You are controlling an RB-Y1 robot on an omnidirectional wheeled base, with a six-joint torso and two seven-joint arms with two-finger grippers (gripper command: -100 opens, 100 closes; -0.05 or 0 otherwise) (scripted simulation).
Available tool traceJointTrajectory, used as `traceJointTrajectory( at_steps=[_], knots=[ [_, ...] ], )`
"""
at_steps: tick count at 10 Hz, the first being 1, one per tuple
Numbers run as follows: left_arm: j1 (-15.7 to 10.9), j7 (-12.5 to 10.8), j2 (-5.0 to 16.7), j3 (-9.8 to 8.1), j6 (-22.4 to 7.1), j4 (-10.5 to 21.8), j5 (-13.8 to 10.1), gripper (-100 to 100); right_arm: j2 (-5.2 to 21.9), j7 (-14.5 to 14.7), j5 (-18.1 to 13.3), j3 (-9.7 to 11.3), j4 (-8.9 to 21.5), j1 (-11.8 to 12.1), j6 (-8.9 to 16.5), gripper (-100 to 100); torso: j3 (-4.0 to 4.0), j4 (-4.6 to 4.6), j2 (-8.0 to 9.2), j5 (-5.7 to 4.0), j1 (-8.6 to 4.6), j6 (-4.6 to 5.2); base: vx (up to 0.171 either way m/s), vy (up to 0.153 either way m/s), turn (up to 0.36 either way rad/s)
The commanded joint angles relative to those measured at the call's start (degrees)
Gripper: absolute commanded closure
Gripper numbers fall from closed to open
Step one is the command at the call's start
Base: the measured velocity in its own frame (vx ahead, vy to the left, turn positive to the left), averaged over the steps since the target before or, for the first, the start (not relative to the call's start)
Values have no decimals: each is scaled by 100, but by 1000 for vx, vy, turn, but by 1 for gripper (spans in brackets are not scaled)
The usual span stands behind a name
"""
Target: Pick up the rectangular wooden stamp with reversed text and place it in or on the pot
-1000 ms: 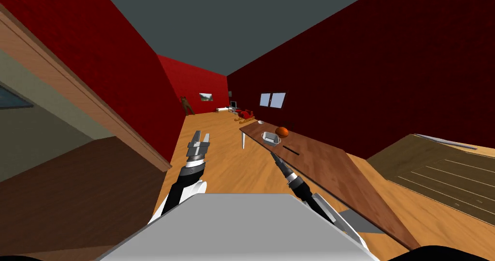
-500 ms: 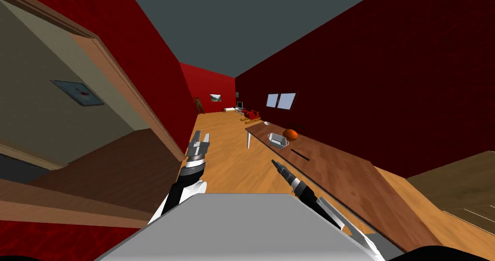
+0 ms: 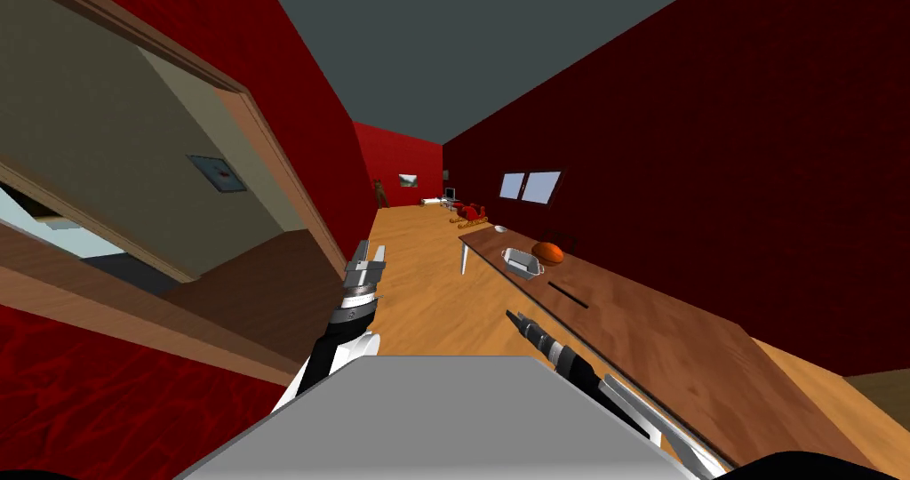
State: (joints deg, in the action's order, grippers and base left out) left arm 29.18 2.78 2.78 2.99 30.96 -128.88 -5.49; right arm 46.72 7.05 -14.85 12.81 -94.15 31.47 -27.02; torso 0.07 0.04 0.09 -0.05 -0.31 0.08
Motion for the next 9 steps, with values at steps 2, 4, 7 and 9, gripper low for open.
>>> traceJointTrajectory(
  at_steps=[2, 4, 7, 9],
  knots=[
    [-1, 0, 0, 1, 0, 0, 0, 0, 323, -4, -88, 137, 371, -9, -9, -100, -2, -1, -3, 0, 0, -6, 13, -1, 191],
    [-1, 0, 0, 0, 0, 0, 0, 0, 605, 2, -173, 275, 687, -7, -17, -100, -4, -2, -8, 0, -5, -4, 25, -12, 171],
    [0, 0, 0, 0, 0, 0, 0, 0, 1131, 15, -338, 572, 1150, -17, -36, -100, -8, -3, -14, -2, -11, -1, 40, -33, 177],
    [1, 0, 1, -1, 0, 0, 0, 0, 1370, 22, -416, 732, 1573, -28, -46, -100, -9, -3, -16, -4, -18, -1, 49, -48, 168]
  ],
)
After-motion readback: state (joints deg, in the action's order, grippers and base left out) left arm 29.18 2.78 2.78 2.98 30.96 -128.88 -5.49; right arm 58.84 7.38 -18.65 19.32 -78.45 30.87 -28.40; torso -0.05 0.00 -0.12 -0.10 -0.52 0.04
